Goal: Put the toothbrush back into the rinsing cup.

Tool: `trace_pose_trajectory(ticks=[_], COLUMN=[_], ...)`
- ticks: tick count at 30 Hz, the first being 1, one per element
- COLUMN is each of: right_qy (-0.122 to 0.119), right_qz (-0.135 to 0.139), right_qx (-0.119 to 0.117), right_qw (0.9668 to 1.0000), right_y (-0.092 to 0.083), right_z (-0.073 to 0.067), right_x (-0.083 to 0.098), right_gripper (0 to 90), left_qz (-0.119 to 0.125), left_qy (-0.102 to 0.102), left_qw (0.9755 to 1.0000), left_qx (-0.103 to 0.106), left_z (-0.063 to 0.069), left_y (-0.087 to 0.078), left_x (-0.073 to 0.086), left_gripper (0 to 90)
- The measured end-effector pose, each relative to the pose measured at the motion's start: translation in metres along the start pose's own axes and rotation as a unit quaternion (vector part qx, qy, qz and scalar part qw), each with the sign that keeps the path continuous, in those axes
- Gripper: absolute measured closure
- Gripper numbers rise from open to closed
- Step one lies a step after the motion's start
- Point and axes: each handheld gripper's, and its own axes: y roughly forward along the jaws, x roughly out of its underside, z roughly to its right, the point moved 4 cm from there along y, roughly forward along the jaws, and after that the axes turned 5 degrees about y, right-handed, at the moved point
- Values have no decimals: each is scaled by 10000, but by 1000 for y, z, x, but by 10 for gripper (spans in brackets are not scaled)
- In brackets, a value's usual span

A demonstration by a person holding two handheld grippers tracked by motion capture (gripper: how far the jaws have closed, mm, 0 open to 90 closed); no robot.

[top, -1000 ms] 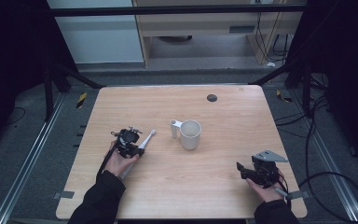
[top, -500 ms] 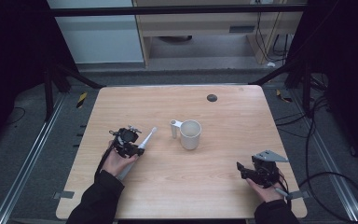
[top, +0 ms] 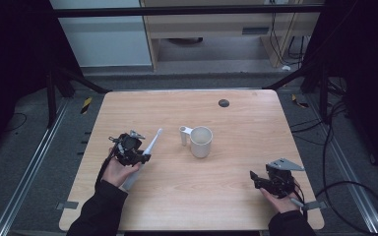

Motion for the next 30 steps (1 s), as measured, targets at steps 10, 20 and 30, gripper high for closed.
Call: trace_pose_trajectory(ticks=[10,20,30], right_qy=[10,17,74], right_qz=[15,60,86], right_qx=[2,16,10], right_qw=[10000,10000,9999], right_y=[-1,0,-1], right_z=[0,0,-1], right_x=[0,0,-1], right_gripper=[331,331,329], left_qz=[455,1314,1838], left_qy=[40,-12,25], left_qw=[9990,9910,9819], left_qx=[-26,-243,-457], left_z=[3,9,13], left_y=[-25,-45,-53], left_x=[-8,-18,-32], left_gripper=[667,667,667])
